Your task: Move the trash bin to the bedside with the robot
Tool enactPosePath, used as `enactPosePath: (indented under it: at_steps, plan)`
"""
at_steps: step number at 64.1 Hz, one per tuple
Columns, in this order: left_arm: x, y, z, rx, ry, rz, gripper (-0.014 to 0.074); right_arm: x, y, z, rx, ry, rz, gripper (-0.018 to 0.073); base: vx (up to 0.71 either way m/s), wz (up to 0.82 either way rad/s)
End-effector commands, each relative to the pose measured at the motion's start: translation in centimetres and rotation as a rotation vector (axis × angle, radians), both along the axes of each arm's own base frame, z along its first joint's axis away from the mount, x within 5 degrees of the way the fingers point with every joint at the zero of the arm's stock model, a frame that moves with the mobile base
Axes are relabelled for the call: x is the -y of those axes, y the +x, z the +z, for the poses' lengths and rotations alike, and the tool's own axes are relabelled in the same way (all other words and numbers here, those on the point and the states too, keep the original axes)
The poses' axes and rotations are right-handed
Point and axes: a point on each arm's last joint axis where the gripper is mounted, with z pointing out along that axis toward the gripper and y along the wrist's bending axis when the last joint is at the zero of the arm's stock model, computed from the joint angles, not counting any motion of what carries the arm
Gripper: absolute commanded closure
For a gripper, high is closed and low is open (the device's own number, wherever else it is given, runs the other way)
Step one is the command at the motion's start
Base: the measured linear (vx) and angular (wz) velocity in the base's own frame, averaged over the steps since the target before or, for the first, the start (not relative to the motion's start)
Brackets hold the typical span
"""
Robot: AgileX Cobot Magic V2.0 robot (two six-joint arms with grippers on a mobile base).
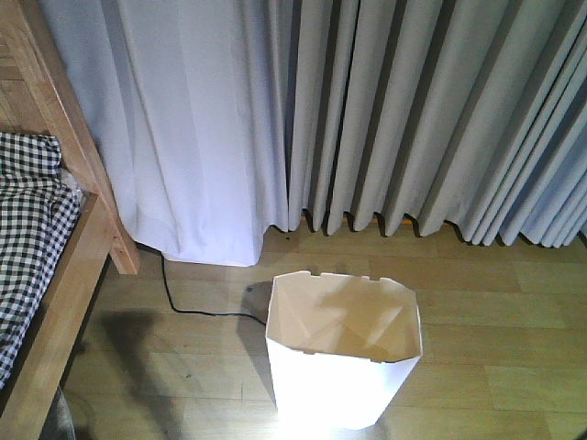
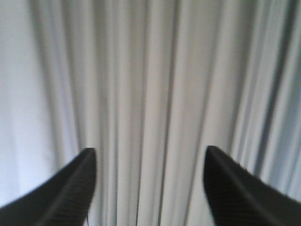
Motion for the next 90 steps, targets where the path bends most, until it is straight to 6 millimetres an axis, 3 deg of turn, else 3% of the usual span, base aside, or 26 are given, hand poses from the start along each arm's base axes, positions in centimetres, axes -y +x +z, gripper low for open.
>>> enactPosePath:
  at_steps: [1, 7, 9, 55, 68, 75, 80, 90]
  plan:
    - [-0.2, 0.1, -0.3, 0.042, -0.015, 0.018, 0.0602, 0.0, -0.6, 1.5, 0.087, -0.036, -0.003, 0.0293, 0.0, 0.0]
    - [-0.2, 0.1, -0.3, 0.042, -0.015, 0.018, 0.0602, -0.3, -0.8, 1.3, 0.068, -0.025, 0.031, 0.0539, 0.0, 0.0]
    - [-0.2, 0.1, -0.3, 0.042, -0.015, 0.018, 0.0602, -0.3, -0.8, 1.3, 0.066, -0.013, 0.034, 0.0577, 0.0, 0.0]
    - [-0.2, 0.1, -0.3, 0.042, -0.015, 0.018, 0.0602, -0.3, -0.8, 1.3, 0.067, 0.016, 0.033, 0.057, 0.0, 0.0]
    - [-0.2, 0.1, -0.3, 0.042, -0.015, 0.018, 0.0602, -0.3, -1.3, 1.2, 0.064, -0.179, 0.032, 0.057, 0.0, 0.0]
    - [-0.2, 0.1, -0.3, 0.042, -0.015, 0.018, 0.0602, -0.1, -1.8, 1.3, 0.08, -0.133, 0.008, 0.057, 0.0, 0.0]
    - [-0.2, 0.1, -0.3, 0.042, -0.015, 0.018, 0.0602, 0.0, -1.9, 0.6, 0.086, -0.093, -0.003, 0.057, 0.0, 0.0]
    - [-0.2, 0.1, -0.3, 0.042, -0.015, 0.018, 0.0602, 0.0, -2.7, -4.1, 0.113, -0.071, 0.001, 0.057, 0.0, 0.0]
